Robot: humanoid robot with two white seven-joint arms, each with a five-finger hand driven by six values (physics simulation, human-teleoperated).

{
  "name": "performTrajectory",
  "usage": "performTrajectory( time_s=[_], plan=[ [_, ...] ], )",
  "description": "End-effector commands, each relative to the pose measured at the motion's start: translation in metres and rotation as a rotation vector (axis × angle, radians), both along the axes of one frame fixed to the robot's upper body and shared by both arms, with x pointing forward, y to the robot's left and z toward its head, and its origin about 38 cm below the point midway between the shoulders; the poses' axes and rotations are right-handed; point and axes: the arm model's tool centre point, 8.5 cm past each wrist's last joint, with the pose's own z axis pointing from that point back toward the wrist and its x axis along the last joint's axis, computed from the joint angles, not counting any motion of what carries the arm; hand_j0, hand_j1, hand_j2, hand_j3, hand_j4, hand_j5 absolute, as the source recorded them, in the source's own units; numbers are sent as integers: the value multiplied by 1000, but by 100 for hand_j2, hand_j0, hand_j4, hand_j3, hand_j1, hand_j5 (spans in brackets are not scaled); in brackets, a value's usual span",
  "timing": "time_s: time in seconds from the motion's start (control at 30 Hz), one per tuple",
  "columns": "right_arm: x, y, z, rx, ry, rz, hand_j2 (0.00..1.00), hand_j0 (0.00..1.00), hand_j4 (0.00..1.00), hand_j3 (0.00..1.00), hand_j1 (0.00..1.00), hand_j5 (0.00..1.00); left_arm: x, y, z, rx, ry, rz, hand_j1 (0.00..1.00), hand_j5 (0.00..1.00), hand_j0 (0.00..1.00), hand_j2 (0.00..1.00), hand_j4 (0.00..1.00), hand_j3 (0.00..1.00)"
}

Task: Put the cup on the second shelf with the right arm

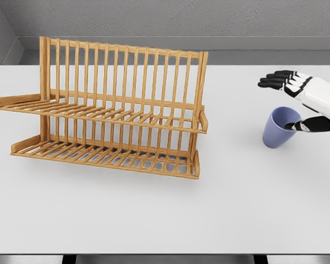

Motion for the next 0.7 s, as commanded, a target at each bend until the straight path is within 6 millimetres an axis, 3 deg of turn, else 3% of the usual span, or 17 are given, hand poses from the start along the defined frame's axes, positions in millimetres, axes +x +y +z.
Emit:
performTrajectory(
  time_s=[0.0,0.2,0.27,0.33,0.47,0.53,0.57,0.67],
  plan=[
    [-1,1,-2,5,10,5,100,100,100,100,100,100,0,0,0,0,-1,-1,100,100,100,100,100,100],
    [-1,-22,7,-50,17,-45,100,100,100,100,100,100,0,0,0,0,1,-1,100,100,100,100,100,100],
    [2,-33,3,-179,89,-45,100,100,100,100,100,100,0,0,0,0,-1,-1,100,100,100,100,100,100],
    [2,-51,14,-374,195,-42,100,100,100,100,100,100,0,0,0,0,-1,1,100,100,100,100,100,100],
    [14,-64,36,-345,141,-101,100,100,100,100,100,100,0,0,0,0,1,-1,100,100,100,100,100,100],
    [20,-55,43,-333,110,-85,100,100,100,100,100,100,0,0,0,0,1,-1,100,100,100,100,100,100],
    [30,-41,45,-320,92,-54,100,100,100,100,100,100,0,0,0,0,-1,-1,100,100,100,100,100,100],
    [67,-24,16,-336,171,-41,100,100,100,100,100,100,0,0,0,0,-1,1,100,100,100,100,100,100]
  ],
)
